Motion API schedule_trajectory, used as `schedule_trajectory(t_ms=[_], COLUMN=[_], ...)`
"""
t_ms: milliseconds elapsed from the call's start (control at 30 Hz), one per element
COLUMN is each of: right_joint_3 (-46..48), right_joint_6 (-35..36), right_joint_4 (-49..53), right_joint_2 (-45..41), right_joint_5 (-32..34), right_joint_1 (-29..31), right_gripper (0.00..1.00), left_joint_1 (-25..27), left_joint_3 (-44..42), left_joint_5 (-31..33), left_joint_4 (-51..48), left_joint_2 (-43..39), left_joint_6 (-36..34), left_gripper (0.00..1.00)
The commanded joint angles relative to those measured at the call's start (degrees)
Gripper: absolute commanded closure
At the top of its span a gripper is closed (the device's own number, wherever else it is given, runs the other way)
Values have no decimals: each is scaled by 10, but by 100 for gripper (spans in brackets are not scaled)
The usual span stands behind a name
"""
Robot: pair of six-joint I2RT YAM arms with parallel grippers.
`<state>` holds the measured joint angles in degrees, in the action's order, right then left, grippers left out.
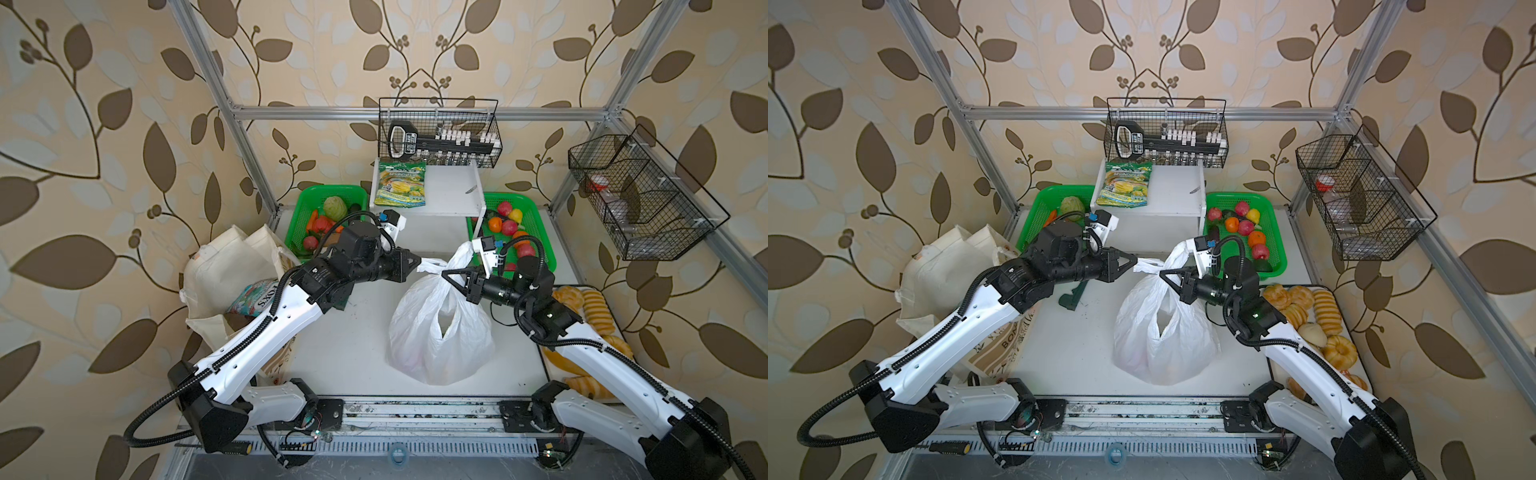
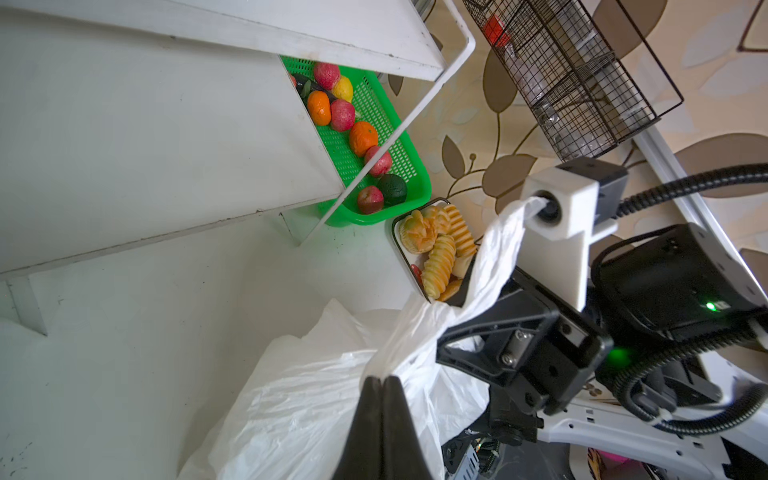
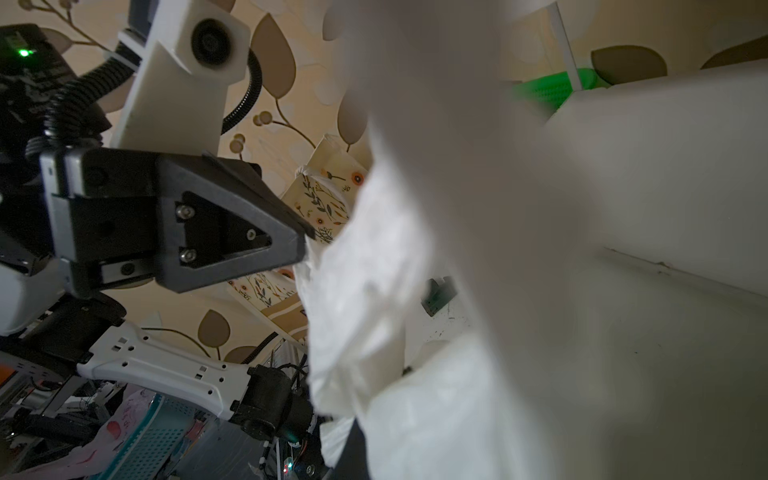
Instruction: Place the mixed food into the grocery bags and tie them
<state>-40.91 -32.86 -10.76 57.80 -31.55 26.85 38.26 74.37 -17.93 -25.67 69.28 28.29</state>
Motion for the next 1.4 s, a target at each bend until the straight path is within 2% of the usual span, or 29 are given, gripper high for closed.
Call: schedule_trajectory(t_ms=[0,133,267,400,600,800,900,967,1000,1067,1100,1133,1200,1267,1367], right_joint_3=[9,10,16,26,20,22,24,23,26,29,28,26,21,20,19], right_joint_6=[-14,-21,-55,-87,-98,-87,-66,-47,-36,-21,-12,1,22,42,59], right_joint_4=[12,5,-1,-23,-27,9,19,32,30,17,11,9,11,11,8], right_joint_2=[1,8,9,9,13,3,-2,-6,-8,-10,-11,-12,-15,-19,-22], right_joint_5=[34,33,64,68,37,10,-8,-4,-6,-21,-31,-41,-51,-60,-69], right_joint_1=[-3,-4,-7,-11,-11,-16,-18,-19,-21,-21,-21,-21,-21,-21,-21], right_gripper=[88,93,95,97,95,90,92,95,95,96,96,96,96,96,97], left_joint_1=[0,1,6,35,93,99,101,101,101,101,100,99,85,53,11], left_joint_3=[-8,-17,-43,-82,-108,-133,-125,-121,-126,-131,-131,-128,-113,-85,-55], left_joint_5=[-4,-47,-95,-127,-115,-109,-112,-77,-55,-7,23,55,84,74,11], left_joint_4=[32,38,59,94,103,146,139,129,135,142,138,129,100,67,70], left_joint_2=[-30,-28,-32,-39,-15,3,11,-6,-23,-55,-70,-80,-86,-73,-48], left_joint_6=[25,47,67,69,61,81,74,65,61,56,54,54,55,62,70], left_gripper=[100,100,100,100,100,100,100,100,89,81,73,61,50,40,28])
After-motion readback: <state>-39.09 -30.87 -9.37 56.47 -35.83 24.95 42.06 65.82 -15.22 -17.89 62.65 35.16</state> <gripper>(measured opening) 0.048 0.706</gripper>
